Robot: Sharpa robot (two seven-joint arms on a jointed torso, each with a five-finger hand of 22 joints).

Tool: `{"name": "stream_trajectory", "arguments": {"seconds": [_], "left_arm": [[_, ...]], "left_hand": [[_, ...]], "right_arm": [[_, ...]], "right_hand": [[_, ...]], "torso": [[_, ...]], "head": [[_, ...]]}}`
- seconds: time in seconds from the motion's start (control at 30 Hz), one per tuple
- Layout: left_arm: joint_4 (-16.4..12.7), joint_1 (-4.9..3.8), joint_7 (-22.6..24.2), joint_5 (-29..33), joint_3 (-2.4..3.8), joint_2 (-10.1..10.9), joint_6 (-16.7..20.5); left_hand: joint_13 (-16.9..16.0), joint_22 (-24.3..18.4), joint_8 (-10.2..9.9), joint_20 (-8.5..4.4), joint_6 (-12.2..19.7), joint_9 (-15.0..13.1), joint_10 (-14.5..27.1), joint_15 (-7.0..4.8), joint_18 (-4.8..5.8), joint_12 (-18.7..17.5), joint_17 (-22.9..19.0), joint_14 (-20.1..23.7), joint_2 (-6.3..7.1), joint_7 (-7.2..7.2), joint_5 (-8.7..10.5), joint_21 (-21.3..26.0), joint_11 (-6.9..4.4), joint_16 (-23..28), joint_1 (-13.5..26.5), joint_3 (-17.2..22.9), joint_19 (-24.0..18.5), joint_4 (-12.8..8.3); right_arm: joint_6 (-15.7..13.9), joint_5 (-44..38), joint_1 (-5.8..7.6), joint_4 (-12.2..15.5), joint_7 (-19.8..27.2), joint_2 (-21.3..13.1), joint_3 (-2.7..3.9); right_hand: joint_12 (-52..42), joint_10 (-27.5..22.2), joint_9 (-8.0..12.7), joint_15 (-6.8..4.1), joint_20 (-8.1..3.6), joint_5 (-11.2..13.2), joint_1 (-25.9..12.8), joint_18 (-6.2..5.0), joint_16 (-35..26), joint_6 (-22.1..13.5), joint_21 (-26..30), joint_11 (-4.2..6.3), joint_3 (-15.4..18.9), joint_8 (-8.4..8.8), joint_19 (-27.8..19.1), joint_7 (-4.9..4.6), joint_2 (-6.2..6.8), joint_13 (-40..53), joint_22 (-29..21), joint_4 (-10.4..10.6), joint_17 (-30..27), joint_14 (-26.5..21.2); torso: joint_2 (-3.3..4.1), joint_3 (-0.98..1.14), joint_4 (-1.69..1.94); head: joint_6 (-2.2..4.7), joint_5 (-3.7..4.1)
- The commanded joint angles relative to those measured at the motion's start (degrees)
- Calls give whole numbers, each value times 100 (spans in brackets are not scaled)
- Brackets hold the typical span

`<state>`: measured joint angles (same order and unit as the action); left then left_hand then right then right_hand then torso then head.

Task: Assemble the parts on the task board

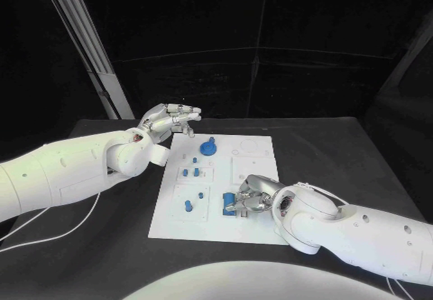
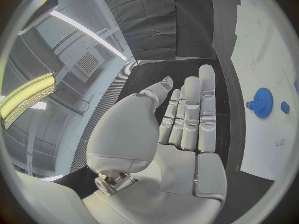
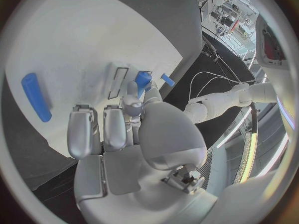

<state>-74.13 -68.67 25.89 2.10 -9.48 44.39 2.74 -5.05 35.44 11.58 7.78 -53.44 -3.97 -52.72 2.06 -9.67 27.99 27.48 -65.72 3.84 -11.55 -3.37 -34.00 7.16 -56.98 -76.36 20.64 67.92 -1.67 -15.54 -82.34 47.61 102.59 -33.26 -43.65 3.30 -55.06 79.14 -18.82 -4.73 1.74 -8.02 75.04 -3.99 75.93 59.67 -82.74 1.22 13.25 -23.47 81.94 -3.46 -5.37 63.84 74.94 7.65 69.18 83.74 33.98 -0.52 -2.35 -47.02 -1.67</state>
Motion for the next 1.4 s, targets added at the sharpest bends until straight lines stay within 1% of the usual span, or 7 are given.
{"name": "stream_trajectory", "arguments": {"seconds": [0.03,0.33,0.6,0.67,0.8,0.97,1.4], "left_arm": [[-5,-8,12,19,4,0,-62],[-7,-7,8,19,4,28,-66],[6,-6,4,20,2,23,-55],[8,-6,4,20,1,18,-56],[14,-6,5,20,-3,10,-56],[12,-5,6,20,-21,10,-62],[-6,-4,7,20,-69,29,-73]], "left_hand": [[8,-7,28,-13,36,6,24,8,-79,29,-7,49,-67,7,-5,22,2,-35,-9,3,18,-36],[8,-7,28,-13,36,6,24,8,-79,29,-7,49,-67,7,-5,22,2,-35,-9,3,18,-36],[14,-11,36,-12,45,7,36,10,-78,42,-20,55,-71,4,-5,27,5,-42,-6,3,19,-43],[14,-11,36,-12,45,7,36,10,-78,42,-20,55,-71,4,-5,27,5,-42,-6,3,19,-43],[14,-11,36,-12,45,7,36,10,-78,42,-20,55,-71,4,-5,27,5,-42,-6,3,19,-43],[14,-11,36,-12,45,7,36,10,-78,42,-20,55,-71,4,-5,27,5,-42,-6,3,19,-43],[16,-13,39,-11,48,8,40,12,-78,45,-25,57,-68,2,-4,28,7,-44,-1,0,18,-43]], "right_arm": [[-50,67,2,34,207,-39,-4],[-669,650,5,390,947,-681,-5],[-627,831,18,635,1045,-1542,21],[-579,714,18,649,977,-1687,23],[-464,432,18,652,773,-1837,23],[-282,22,14,625,419,-1900,23],[293,-463,6,421,157,-1635,20]], "right_hand": [[43,-4,-2,1,-7,17,-88,76,1,-25,-5,-22,79,-7,14,11,46,-27,89,42,-30,256],[183,-104,117,104,76,-308,-289,56,-72,-496,52,-157,309,336,-51,-155,109,-90,-6,239,-105,237],[248,-149,193,153,132,-469,-84,53,-83,-566,55,-208,282,496,-54,-215,38,-122,-6,160,-108,236],[265,-155,195,155,135,-467,-75,53,-85,-546,56,-208,283,496,-56,-213,32,-132,-7,159,-108,235],[310,-165,199,146,139,-517,-64,52,-97,-384,56,-189,310,473,-55,-183,12,-161,-2,177,-115,230],[298,-141,211,128,126,-587,-92,60,-78,-258,36,-164,369,480,-32,-153,12,-150,38,231,-78,238],[330,-139,226,115,112,-525,-153,56,-98,-191,47,-151,467,511,-43,-137,63,-167,22,312,-94,234]], "torso": [[-3,3,-4],[-17,4,-33],[-35,-12,-74],[-31,-4,-73],[-39,4,-86],[-32,3,-63],[-26,-6,-43]], "head": [[5,3],[22,4],[43,78],[46,105],[49,148],[56,198],[40,225]]}}
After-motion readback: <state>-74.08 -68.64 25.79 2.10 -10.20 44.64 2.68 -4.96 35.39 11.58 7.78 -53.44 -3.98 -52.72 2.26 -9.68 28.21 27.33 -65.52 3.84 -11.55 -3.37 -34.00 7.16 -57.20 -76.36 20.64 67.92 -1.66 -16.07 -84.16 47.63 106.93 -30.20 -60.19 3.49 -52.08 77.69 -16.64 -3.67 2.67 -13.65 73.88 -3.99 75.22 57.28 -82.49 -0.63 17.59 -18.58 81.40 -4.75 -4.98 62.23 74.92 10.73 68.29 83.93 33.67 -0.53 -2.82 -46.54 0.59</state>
